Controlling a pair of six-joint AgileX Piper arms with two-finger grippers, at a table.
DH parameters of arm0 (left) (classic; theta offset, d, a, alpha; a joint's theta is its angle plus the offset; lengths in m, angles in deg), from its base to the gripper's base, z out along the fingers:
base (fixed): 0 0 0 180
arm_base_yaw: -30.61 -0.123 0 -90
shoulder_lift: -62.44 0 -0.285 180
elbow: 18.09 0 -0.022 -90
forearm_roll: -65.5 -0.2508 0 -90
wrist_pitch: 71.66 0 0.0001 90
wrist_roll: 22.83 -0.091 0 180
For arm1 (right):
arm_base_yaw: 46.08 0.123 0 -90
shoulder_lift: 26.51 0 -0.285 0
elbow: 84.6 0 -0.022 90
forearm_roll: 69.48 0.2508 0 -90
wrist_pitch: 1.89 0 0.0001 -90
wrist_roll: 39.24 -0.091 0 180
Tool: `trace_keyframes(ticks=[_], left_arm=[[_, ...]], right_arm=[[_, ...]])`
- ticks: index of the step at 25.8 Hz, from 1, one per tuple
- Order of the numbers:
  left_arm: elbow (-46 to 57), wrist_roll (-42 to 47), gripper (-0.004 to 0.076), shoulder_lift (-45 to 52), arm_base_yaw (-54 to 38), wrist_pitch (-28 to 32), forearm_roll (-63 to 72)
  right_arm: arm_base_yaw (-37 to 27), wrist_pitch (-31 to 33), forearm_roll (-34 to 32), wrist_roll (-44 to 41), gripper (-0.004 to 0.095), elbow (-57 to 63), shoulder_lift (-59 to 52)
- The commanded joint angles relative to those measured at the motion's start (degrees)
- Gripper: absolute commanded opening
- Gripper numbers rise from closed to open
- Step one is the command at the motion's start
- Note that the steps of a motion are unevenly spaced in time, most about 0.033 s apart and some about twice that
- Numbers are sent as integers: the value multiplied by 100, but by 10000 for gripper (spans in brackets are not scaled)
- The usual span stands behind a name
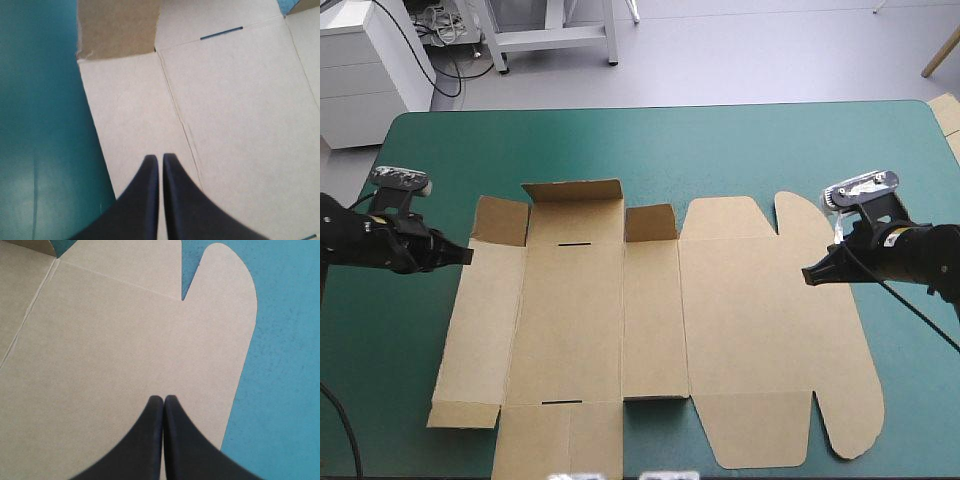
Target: Fold the box
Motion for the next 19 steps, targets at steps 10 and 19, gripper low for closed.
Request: trace_keyframes(ticks=[10,19], left_arm=[[-193,-283,13,165,-2210,-594,1287],[-193,-165,143,-22,-3424,-587,1274]], right_arm=[[-51,-480,-68,52,-16,218,-338],[-51,-883,-220,52,-16,218,-338]])
